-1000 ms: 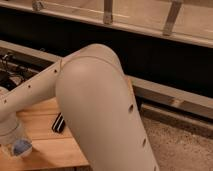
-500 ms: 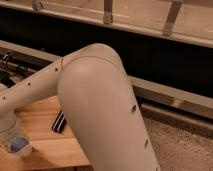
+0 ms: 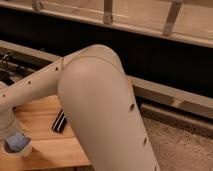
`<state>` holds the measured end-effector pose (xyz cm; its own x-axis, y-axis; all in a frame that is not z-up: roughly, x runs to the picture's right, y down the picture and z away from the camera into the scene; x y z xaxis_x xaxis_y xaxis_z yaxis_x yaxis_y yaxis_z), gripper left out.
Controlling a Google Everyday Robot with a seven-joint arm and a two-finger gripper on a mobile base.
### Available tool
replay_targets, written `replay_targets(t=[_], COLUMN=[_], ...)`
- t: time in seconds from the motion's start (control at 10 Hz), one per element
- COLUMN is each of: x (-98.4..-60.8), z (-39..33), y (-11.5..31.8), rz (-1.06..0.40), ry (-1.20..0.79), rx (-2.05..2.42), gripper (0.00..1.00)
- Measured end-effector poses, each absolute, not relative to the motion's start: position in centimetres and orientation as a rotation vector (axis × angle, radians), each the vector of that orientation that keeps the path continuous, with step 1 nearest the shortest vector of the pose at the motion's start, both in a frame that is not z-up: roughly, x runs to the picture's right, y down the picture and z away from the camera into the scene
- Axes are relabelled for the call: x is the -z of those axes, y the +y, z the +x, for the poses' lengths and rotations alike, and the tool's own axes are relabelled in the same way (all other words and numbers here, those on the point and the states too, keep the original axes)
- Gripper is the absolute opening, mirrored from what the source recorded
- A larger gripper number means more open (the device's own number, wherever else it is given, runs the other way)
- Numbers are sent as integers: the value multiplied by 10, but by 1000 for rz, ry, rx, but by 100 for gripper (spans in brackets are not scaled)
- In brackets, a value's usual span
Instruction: Place the white sponge in the ceramic cup
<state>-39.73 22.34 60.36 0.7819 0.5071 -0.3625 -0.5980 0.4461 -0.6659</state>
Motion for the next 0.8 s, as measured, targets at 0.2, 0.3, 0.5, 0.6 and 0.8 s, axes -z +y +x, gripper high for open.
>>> replay_targets(t=[0.2,0.3,0.5,0.6,0.8], x=[-599,-595,-581,-580,-591], z=[-399,-391,-365,-354,-318], y=[222,214,179,164,128], rz=[-870,-839,-749,-722,-671], ry=[107,121,163,179,217], rx=[-688,-708,-764,-789,-858], gripper=[80,80,80,80,76])
